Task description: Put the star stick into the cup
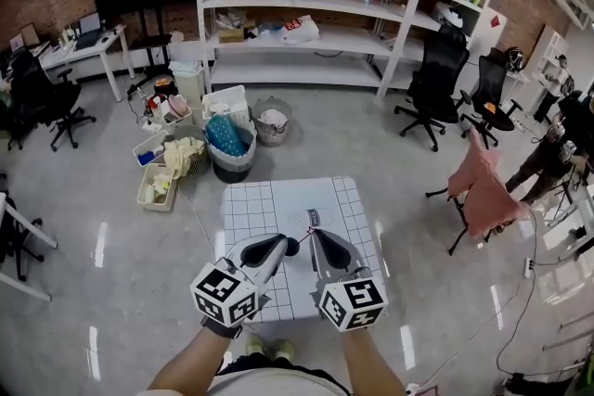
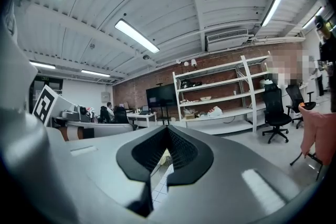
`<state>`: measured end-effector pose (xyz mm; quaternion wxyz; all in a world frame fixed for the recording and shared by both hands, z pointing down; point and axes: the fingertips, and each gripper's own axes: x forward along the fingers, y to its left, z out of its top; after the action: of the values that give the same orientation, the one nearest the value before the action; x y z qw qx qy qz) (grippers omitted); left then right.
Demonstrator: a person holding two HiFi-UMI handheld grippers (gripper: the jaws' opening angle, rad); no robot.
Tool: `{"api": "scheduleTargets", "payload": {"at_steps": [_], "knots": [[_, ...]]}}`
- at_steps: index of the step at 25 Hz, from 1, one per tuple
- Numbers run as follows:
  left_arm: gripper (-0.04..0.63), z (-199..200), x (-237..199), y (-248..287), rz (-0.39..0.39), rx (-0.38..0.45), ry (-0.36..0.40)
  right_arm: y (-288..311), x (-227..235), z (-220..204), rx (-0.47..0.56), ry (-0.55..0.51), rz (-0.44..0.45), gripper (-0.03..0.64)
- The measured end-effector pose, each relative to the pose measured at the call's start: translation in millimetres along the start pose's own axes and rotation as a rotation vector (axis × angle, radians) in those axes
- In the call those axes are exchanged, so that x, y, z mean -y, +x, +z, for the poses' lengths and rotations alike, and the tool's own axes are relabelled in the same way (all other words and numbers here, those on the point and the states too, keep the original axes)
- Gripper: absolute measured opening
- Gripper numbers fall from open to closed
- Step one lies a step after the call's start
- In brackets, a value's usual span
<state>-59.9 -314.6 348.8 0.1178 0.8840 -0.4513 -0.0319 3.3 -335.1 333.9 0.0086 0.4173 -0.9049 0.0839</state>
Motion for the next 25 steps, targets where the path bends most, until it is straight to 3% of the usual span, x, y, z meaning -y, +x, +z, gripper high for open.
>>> {"api": "scheduleTargets", "payload": {"at_steps": [5,13,25], "knots": [[0.006,9,-14,-11,0.069,0.015,0.007,-5,7,2,0.003,-0.002,-0.028,0.012],[0.005,23,-17,-19,0.112,0.048,0.051,-10,10,3,0.01,-0.027,-0.049,0.012],[0.005,30,-16,-24,0.116,0.06,0.062,-10,4,8,0.016,-0.043,-0.043,0.011]]}}
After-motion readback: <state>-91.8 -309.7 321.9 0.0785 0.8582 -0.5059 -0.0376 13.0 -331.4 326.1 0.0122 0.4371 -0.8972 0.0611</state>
